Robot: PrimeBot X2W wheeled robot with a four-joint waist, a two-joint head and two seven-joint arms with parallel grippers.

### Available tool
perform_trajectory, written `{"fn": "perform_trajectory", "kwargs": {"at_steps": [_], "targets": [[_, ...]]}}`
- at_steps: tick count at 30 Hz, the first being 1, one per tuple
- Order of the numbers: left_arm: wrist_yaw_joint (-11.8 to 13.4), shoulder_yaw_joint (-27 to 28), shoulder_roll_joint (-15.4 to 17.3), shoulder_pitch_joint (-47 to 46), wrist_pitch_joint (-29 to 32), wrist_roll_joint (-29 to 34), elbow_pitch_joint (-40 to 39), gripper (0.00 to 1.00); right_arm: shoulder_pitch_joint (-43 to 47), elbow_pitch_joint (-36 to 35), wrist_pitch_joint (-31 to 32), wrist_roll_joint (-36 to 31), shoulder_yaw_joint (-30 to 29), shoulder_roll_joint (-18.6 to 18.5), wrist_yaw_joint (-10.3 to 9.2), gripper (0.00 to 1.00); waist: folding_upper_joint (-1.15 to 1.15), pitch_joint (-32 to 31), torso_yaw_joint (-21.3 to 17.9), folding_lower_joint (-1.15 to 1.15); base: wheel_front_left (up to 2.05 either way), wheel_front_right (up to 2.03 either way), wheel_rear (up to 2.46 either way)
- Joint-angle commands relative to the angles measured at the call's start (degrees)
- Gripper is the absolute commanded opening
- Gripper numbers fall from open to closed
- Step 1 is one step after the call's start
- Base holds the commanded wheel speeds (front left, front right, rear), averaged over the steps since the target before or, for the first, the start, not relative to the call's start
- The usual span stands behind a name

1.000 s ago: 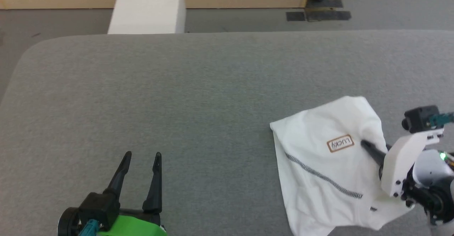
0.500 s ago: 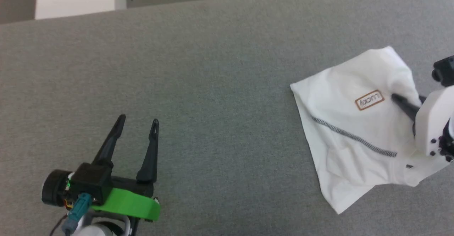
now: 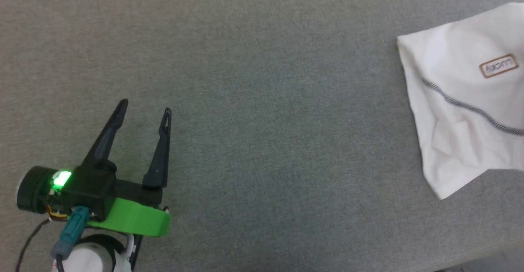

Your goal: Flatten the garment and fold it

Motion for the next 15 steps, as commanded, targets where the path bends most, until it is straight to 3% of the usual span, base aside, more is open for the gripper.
{"fn": "perform_trajectory", "kwargs": {"at_steps": [1, 15], "targets": [[0.24, 0.39, 0.70, -1.39, 0.38, 0.63, -0.54, 1.00, -1.47, 0.45, -0.83, -0.75, -0.22, -0.53, -0.09, 0.00, 0.00, 2.93, -1.78, -0.01, 0.00, 0.00, 0.00], [0.37, 0.86, 4.13, -6.09, 6.38, 4.39, -7.25, 1.00, -8.24, 10.76, -10.21, -6.83, 1.13, -6.86, -0.09, 0.00, 0.00, 10.45, -2.57, -0.01, 0.00, 0.00, 0.00]]}}
